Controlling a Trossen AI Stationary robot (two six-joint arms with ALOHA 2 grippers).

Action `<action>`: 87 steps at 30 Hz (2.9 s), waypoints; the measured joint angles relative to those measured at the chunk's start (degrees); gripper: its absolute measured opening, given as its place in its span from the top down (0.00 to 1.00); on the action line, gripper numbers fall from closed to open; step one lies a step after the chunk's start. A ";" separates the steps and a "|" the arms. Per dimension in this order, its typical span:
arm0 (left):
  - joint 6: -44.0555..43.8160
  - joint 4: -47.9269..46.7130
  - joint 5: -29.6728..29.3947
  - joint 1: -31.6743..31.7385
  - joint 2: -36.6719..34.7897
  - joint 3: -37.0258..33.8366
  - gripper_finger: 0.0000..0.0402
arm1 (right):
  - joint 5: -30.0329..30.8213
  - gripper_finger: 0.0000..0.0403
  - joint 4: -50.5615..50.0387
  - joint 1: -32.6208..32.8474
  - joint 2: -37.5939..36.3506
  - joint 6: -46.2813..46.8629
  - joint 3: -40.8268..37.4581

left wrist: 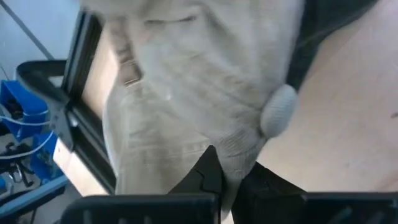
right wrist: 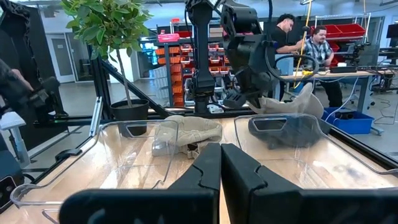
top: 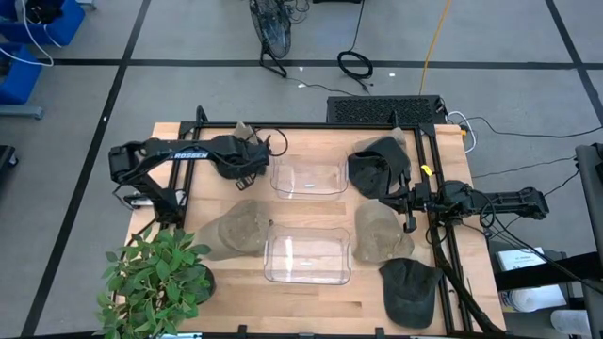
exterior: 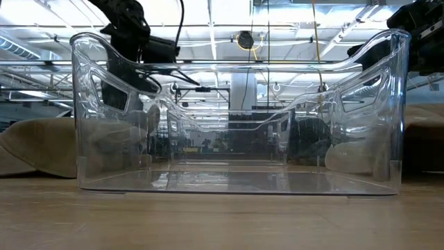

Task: Pick & Place hat
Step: Put the brown cap into the top transparent bin

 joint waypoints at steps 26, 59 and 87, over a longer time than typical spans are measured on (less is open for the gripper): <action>6.87 -9.88 -12.39 -0.41 -9.80 31.46 0.99 | 0.00 1.00 0.00 -0.01 0.01 -0.02 0.00; -16.51 11.57 7.87 -11.64 5.58 33.50 0.97 | -0.01 1.00 0.02 0.01 -0.01 0.00 0.00; -20.64 14.53 13.54 -6.36 14.38 33.47 0.96 | 0.00 1.00 0.00 -0.01 0.01 0.00 0.02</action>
